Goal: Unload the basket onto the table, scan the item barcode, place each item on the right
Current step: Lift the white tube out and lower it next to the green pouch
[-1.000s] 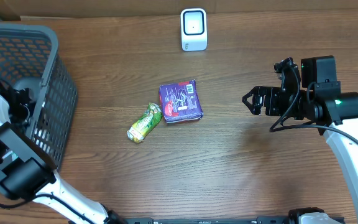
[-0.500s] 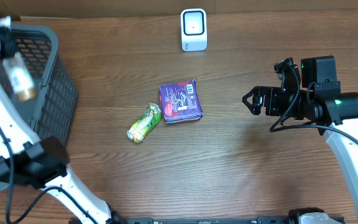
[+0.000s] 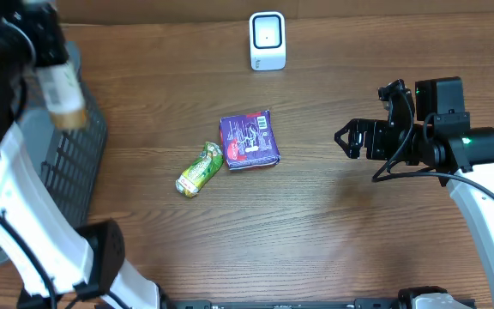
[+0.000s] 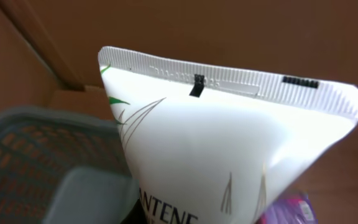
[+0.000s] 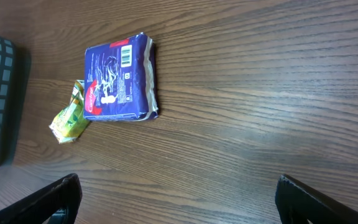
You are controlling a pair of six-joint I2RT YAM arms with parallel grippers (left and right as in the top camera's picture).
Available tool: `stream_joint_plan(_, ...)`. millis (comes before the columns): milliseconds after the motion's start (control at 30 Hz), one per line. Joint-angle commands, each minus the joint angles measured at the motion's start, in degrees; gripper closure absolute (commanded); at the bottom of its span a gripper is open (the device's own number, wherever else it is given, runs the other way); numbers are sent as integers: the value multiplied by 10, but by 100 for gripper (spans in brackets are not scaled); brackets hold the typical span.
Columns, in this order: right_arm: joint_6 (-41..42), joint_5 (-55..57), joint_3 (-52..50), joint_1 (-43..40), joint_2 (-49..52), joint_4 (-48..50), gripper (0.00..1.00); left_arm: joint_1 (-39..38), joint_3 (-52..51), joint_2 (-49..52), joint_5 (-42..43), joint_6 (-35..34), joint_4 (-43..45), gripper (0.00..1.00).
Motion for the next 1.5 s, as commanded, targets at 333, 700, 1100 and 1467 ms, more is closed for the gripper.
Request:
stream_joint_plan(333,0,3,5,2,-2,3,0,-171,-184,17,-58,5,-40,96)
stream_joint_plan(700,0,3,5,2,-2,3,0,-198,-439,17,-99,-7,66,96)
stream_joint_plan(1100,0,3,5,2,-2,3,0,-192,-647,17,-183,-5,225,96)
stream_joint_plan(1467,0,3,5,2,-2,3,0,-187,-748,18,-167,-6,282,96)
